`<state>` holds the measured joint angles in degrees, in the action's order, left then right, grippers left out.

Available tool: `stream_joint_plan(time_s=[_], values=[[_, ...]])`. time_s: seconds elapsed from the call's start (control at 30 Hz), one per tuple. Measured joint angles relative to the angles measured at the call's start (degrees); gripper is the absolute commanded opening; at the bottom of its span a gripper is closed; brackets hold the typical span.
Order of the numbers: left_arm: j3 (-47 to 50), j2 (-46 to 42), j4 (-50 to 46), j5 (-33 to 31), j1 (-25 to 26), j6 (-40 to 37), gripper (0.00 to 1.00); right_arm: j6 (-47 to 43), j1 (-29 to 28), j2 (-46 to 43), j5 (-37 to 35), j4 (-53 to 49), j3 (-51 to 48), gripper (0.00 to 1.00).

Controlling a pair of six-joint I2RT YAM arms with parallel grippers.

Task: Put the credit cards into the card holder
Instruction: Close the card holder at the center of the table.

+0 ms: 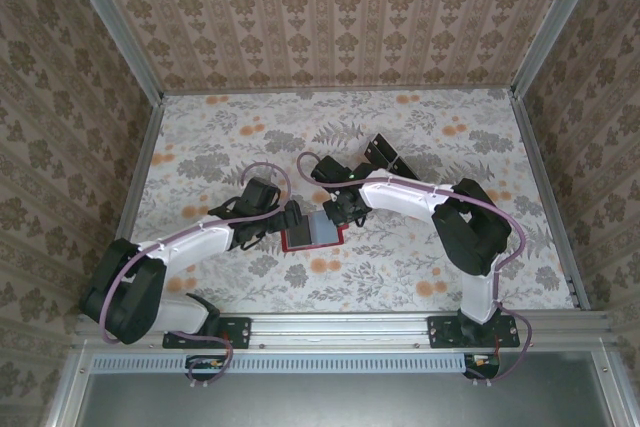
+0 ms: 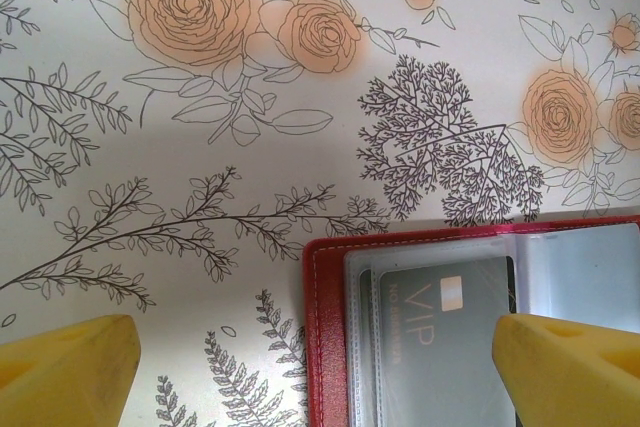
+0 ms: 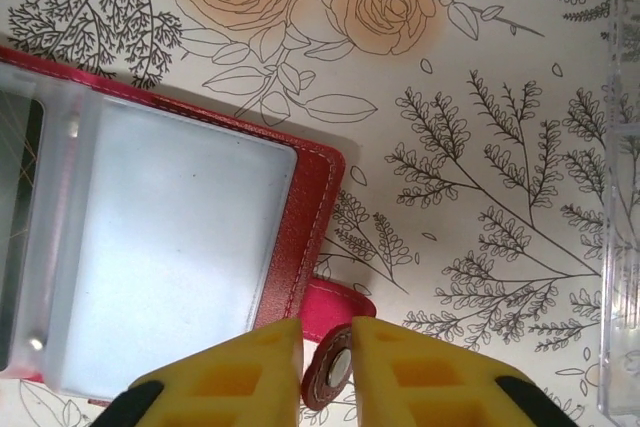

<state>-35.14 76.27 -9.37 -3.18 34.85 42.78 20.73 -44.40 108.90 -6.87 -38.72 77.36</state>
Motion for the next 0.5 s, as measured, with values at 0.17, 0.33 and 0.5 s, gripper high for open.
stream_joint_plan(time_s=[0.17, 0.33, 0.5], values=[[0.0, 0.0, 0.0, 0.0, 0.0, 0.0, 1.00, 0.0, 0.0, 0.0, -0.4, -0.3, 0.0, 0.07], [0.0, 0.0, 0.2, 0.0, 0.1, 0.0, 1.00, 0.1, 0.0, 0.0, -0.5, -0.3, -0.3, 0.00], [0.0, 0.5, 3.0, 0.7, 1.2, 0.0, 1.00, 0.9, 0.5, 0.0, 0.3, 2.3, -3.5, 0.00]])
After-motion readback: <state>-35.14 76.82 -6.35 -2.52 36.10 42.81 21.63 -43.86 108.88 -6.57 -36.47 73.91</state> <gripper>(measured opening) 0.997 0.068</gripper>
